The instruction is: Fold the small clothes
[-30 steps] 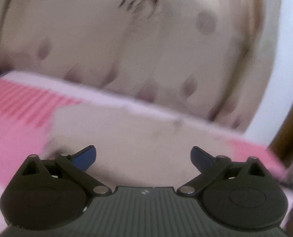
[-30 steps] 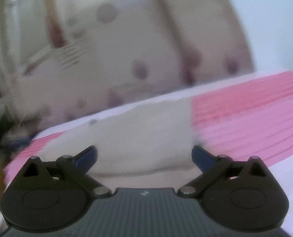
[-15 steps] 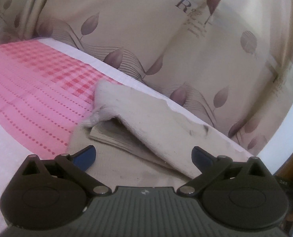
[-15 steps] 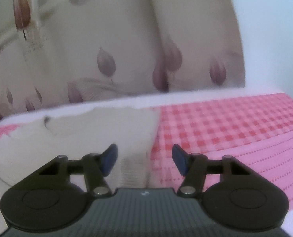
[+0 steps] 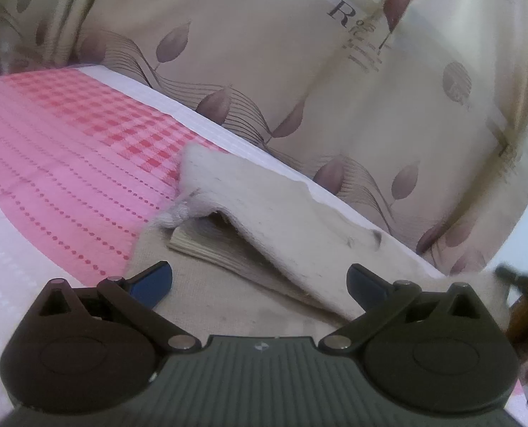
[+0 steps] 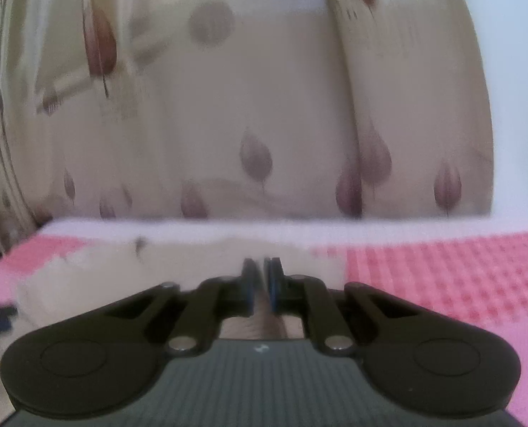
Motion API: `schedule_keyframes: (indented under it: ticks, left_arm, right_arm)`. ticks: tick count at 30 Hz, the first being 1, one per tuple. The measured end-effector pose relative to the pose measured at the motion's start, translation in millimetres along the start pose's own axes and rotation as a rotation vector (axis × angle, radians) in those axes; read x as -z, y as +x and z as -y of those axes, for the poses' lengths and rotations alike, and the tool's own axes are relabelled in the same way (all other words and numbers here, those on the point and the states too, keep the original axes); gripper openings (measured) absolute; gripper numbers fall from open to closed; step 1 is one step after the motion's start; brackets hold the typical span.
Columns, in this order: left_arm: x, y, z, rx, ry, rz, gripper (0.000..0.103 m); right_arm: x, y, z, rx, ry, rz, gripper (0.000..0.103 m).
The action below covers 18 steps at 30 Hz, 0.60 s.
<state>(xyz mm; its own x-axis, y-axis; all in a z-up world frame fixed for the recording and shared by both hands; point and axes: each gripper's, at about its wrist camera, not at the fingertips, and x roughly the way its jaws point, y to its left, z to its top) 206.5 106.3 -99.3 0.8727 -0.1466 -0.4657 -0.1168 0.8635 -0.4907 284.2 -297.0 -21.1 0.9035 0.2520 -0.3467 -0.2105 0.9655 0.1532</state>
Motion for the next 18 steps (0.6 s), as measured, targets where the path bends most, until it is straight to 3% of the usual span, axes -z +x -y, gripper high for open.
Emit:
schedule_keyframes:
  ticks: [5, 11, 15, 18]
  left_arm:
    - [-0.7, -0.2, -0.7, -0.013, -0.010, 0.009, 0.103]
    - [-0.5, 0.3, 1.1, -0.024, -0.001, 0.007, 0.103]
    - [-0.6, 0.6, 0.2, -0.026, -0.004, 0.004, 0.103]
    - [-0.5, 0.8, -0.3, -0.026, -0.004, 0.004, 0.103]
  right_arm:
    - [-24.3, 27.7, 26.2, 0.052, 0.067, 0.065, 0.004]
    - [31.4, 88.6, 78.3, -0.020, 0.370, -0.161, 0.005]
    - [44.7, 82.4, 91.6, -0.016, 0.499, -0.106, 0.010]
    - [43.0, 53.8, 94.1, -0.003, 0.539, -0.002, 0.010]
